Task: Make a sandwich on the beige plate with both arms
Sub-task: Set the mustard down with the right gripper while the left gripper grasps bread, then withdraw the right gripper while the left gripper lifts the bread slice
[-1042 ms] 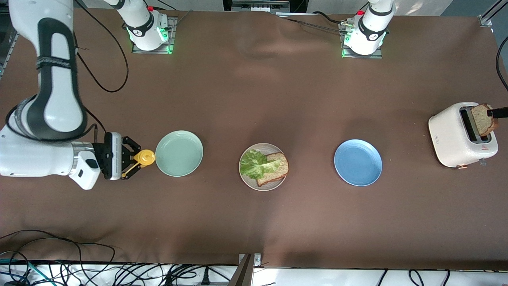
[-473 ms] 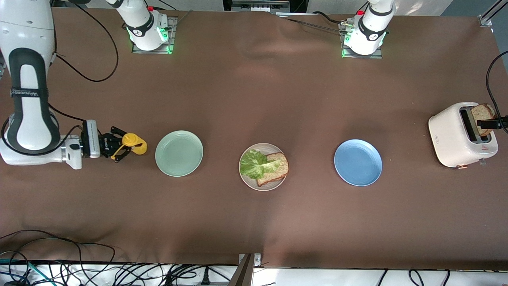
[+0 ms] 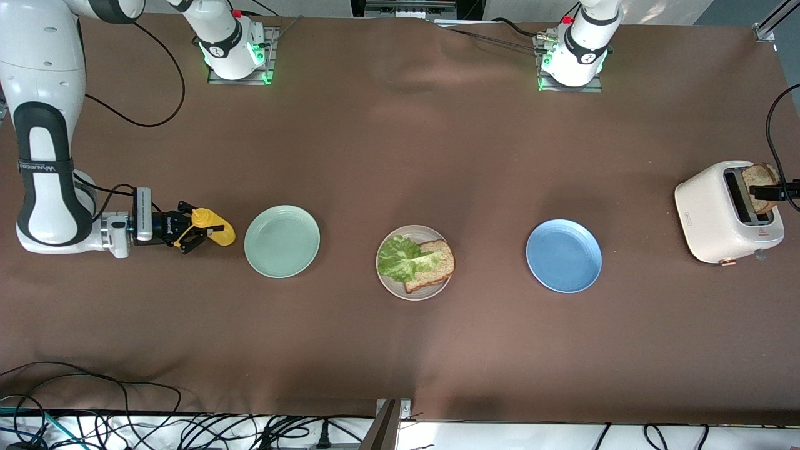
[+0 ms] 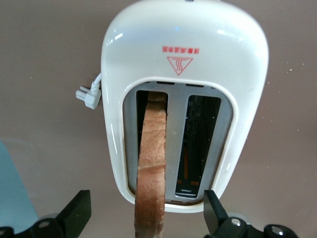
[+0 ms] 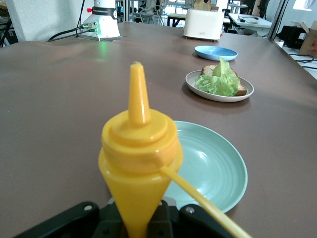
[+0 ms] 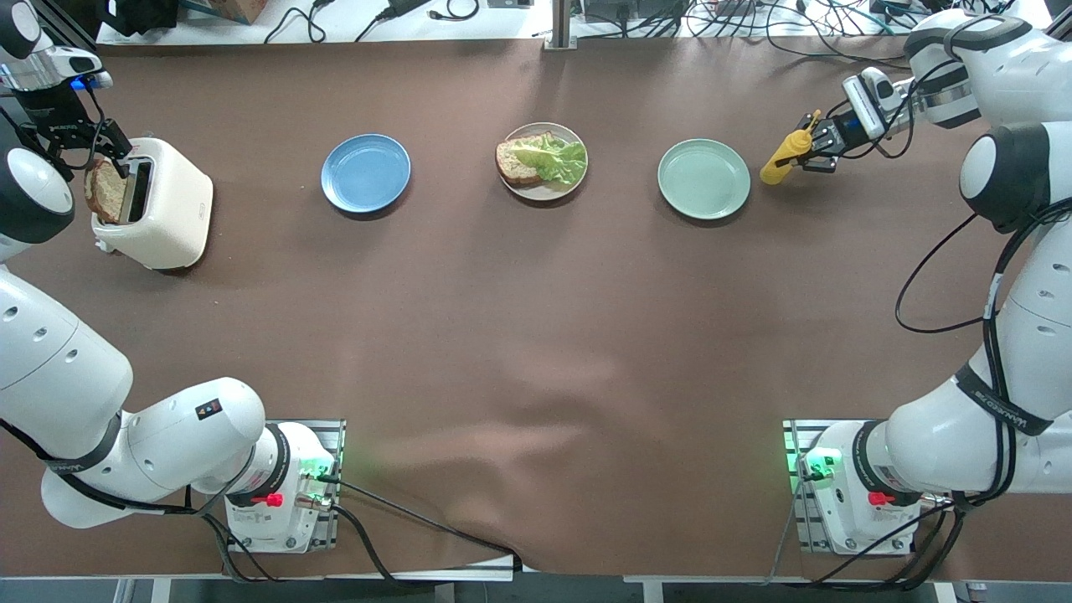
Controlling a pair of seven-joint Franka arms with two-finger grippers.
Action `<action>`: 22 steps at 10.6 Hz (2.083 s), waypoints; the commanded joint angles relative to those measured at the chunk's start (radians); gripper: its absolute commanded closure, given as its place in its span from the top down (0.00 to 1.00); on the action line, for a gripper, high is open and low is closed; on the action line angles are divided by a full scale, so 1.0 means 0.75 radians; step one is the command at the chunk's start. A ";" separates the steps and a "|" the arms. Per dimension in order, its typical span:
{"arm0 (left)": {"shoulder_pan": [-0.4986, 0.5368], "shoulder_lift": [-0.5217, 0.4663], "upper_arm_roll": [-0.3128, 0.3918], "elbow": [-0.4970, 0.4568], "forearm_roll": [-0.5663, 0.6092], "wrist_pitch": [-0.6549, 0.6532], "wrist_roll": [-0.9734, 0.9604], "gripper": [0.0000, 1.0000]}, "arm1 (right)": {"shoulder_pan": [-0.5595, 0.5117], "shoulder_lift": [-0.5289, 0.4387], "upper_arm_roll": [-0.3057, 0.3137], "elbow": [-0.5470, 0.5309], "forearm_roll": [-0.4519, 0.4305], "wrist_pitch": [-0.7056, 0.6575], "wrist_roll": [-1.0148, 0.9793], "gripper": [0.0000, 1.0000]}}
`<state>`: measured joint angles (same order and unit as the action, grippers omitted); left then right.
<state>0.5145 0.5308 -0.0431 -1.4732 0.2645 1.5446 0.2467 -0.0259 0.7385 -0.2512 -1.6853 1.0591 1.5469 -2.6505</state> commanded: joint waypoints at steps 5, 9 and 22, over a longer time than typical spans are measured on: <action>0.034 0.024 -0.018 -0.006 0.030 -0.061 0.159 0.30 | -0.041 0.034 0.016 -0.015 0.052 0.022 0.022 1.00; 0.024 0.012 -0.024 0.054 0.034 -0.098 0.336 0.00 | -0.039 0.026 0.002 -0.007 0.054 0.150 0.067 1.00; -0.326 0.000 -0.055 0.449 -0.497 -0.603 0.018 0.00 | -0.037 -0.284 -0.058 -0.156 -0.354 0.412 0.706 1.00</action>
<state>0.2929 0.5291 -0.0828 -1.1478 -0.0239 1.1130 0.3565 -0.0512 0.6483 -0.2970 -1.7296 0.8897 1.8356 -2.2539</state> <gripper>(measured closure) 0.894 0.000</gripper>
